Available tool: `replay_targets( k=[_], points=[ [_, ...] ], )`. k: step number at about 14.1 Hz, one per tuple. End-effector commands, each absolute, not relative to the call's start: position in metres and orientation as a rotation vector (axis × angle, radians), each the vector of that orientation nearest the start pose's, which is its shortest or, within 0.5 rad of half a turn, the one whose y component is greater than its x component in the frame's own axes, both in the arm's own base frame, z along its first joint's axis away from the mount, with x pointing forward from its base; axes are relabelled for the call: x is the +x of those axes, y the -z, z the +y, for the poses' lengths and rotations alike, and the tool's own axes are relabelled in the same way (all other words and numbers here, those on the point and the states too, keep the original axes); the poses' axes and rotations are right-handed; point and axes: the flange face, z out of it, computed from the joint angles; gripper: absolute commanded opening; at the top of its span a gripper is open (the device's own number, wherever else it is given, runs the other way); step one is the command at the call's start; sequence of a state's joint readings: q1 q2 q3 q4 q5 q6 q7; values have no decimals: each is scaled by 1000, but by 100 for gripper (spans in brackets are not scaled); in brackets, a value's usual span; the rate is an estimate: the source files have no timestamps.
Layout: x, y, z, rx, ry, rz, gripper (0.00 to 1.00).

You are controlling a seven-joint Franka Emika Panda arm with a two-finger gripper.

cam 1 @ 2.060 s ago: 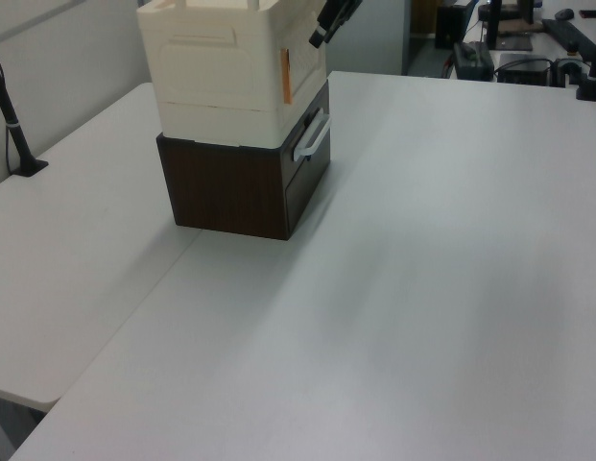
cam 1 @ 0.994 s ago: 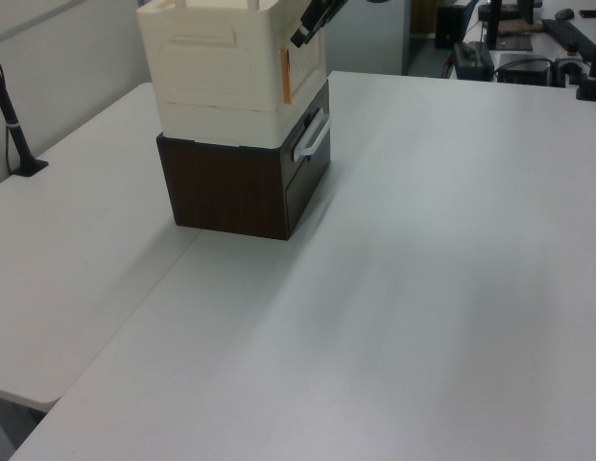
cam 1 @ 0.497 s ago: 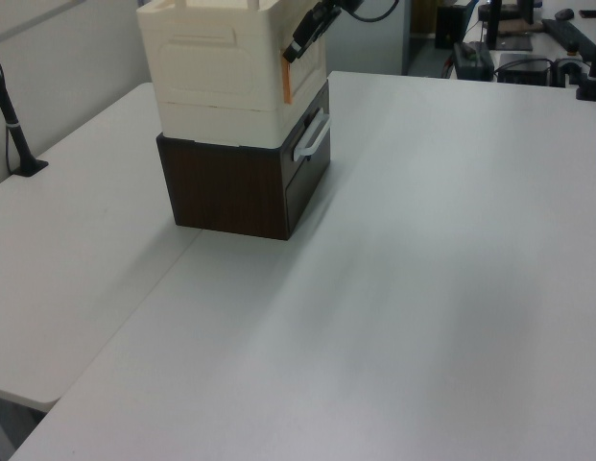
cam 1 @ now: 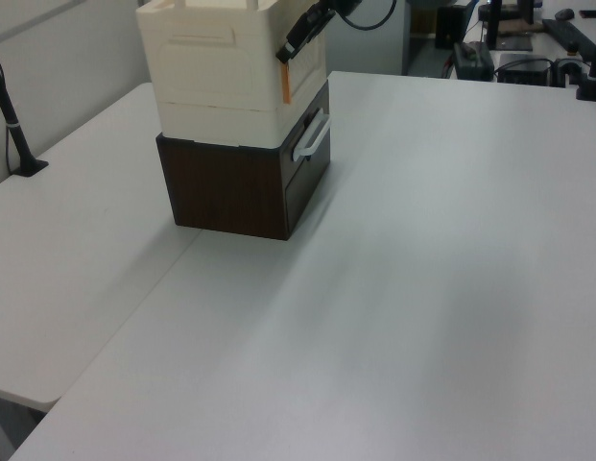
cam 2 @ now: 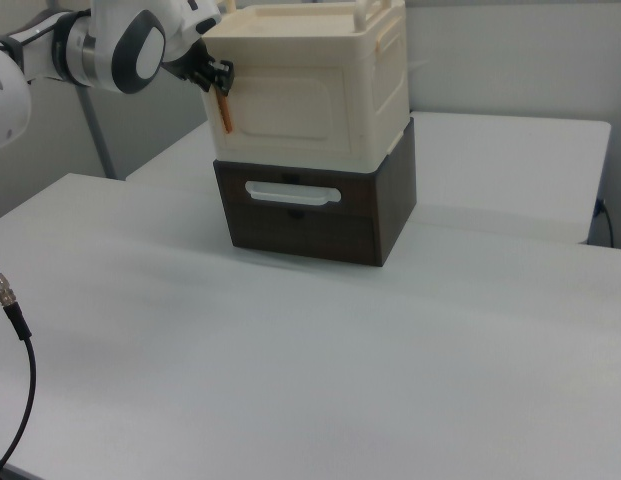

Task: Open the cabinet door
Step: 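Close the gripper on the door edge beside the orange tab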

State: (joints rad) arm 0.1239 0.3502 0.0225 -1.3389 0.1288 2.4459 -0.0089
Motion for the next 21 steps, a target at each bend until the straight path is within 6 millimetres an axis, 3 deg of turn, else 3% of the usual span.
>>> replay_targets(
  k=[1, 3, 5, 9, 11, 17, 21],
  points=[
    [714, -609, 108, -2780, 1116, -131, 12],
    [714, -608, 106, -2785, 1117, -131, 3],
    [713, -602, 103, -2796, 1099, -127, 0],
    [706, -608, 87, -2809, 1086, -99, 0],
    [697, -601, 76, -2838, 1034, -84, 0],
    [668, -617, 55, -2907, 854, -60, 0],
    [658, -617, 35, -2947, 759, -31, 8]
  ],
)
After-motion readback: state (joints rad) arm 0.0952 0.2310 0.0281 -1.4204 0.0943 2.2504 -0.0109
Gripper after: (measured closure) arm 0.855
